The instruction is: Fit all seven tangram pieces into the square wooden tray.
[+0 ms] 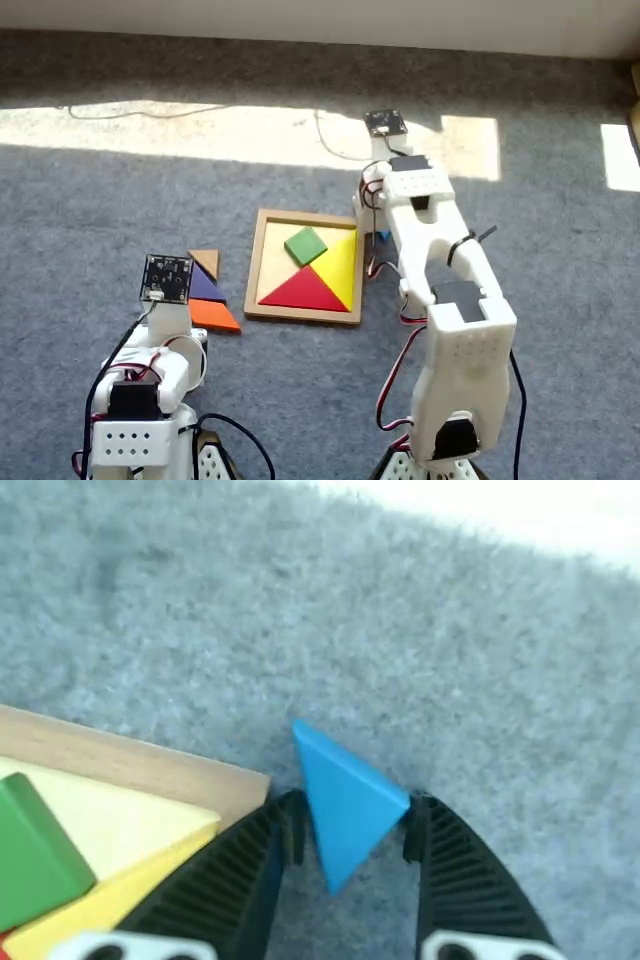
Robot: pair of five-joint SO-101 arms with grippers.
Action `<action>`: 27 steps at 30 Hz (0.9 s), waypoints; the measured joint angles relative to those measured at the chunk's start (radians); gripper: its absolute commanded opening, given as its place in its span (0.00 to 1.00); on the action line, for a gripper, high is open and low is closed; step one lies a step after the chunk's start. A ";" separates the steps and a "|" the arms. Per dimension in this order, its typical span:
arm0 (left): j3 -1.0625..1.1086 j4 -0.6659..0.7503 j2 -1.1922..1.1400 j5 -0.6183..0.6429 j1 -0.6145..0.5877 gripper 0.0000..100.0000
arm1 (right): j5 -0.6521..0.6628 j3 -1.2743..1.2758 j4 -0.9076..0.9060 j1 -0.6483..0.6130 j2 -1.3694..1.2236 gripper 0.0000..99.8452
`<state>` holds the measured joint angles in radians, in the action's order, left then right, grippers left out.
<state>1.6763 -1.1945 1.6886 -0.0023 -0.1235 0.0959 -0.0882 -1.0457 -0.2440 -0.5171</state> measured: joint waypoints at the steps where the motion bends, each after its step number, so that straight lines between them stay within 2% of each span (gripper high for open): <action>1: 0.000 0.000 0.000 0.000 0.000 0.01 | 0.002 0.000 0.000 0.000 0.000 0.17; 9: 0.000 0.000 0.000 0.000 0.000 0.01 | 0.014 0.002 0.021 0.000 0.000 0.17; 15: 0.000 0.000 0.000 0.000 0.000 0.01 | 0.071 0.002 0.023 0.011 0.000 0.06; 27: 0.000 0.000 0.000 0.000 0.000 0.01 | 0.077 0.003 -0.005 0.038 0.029 0.06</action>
<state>1.6763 -1.1945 1.6886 -0.0023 -0.1235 0.1726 -0.0852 -1.0503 -0.2056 -0.4879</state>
